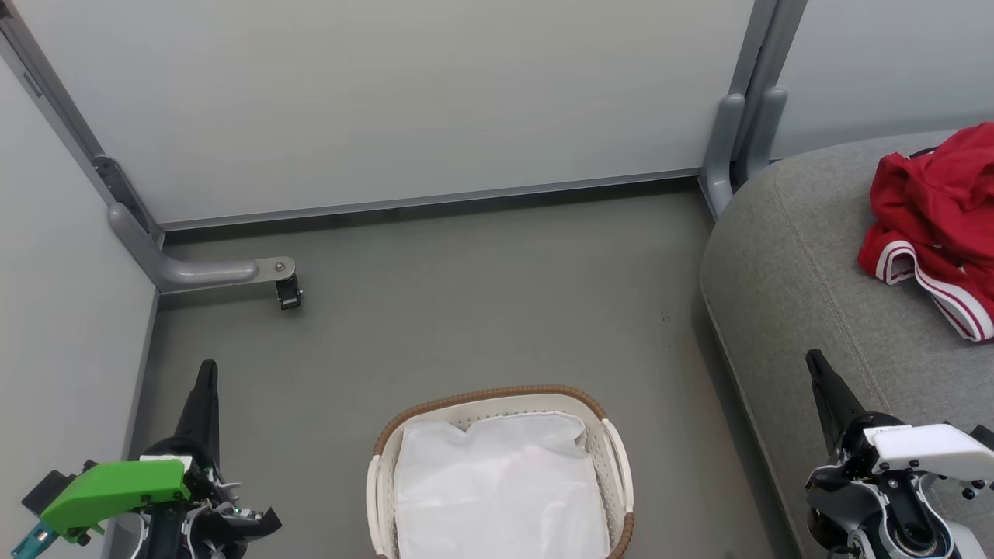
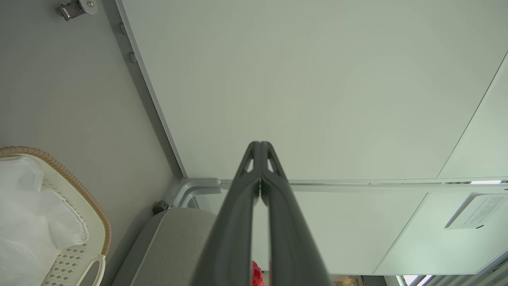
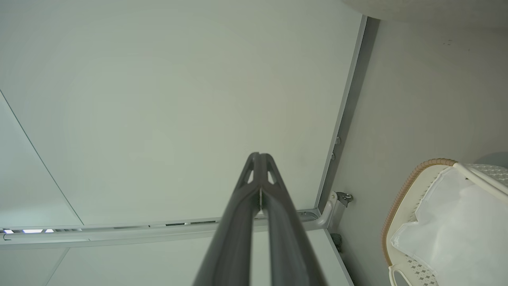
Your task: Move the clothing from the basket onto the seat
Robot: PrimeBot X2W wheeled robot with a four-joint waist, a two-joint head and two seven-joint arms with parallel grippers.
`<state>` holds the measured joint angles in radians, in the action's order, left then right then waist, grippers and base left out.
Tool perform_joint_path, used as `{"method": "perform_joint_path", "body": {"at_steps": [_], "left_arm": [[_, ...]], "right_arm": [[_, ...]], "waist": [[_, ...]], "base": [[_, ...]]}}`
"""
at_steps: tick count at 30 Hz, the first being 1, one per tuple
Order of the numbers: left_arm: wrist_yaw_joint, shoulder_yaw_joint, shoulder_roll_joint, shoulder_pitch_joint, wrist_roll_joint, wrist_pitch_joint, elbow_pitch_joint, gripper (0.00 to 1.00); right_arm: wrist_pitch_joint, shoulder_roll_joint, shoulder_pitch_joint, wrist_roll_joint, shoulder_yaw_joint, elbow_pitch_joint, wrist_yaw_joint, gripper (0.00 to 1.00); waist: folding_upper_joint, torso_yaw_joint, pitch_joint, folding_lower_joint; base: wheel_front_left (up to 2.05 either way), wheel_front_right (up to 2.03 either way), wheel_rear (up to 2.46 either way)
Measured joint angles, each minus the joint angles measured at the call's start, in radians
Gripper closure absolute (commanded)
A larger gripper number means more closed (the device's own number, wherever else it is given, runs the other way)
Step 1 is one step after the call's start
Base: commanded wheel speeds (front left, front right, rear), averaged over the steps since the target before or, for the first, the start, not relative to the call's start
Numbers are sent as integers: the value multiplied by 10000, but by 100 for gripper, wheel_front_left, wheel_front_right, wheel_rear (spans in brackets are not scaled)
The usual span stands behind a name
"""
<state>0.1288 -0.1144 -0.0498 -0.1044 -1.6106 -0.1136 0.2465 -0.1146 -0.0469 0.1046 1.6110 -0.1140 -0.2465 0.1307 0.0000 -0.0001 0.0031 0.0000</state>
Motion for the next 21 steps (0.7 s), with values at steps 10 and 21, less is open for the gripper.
{"method": "perform_joint_path", "body": {"at_steps": [10,21], "left_arm": [[0,0,0,0,0,0,0,100],[0,0,0,0,-2,0,0,100]], "right_arm": [[0,-2,1,0,0,2,0,100],[0,-2,1,0,0,2,0,100]], "waist": [[0,0,0,0],[0,0,0,0]], "base": [[0,0,0],[0,0,0]]}}
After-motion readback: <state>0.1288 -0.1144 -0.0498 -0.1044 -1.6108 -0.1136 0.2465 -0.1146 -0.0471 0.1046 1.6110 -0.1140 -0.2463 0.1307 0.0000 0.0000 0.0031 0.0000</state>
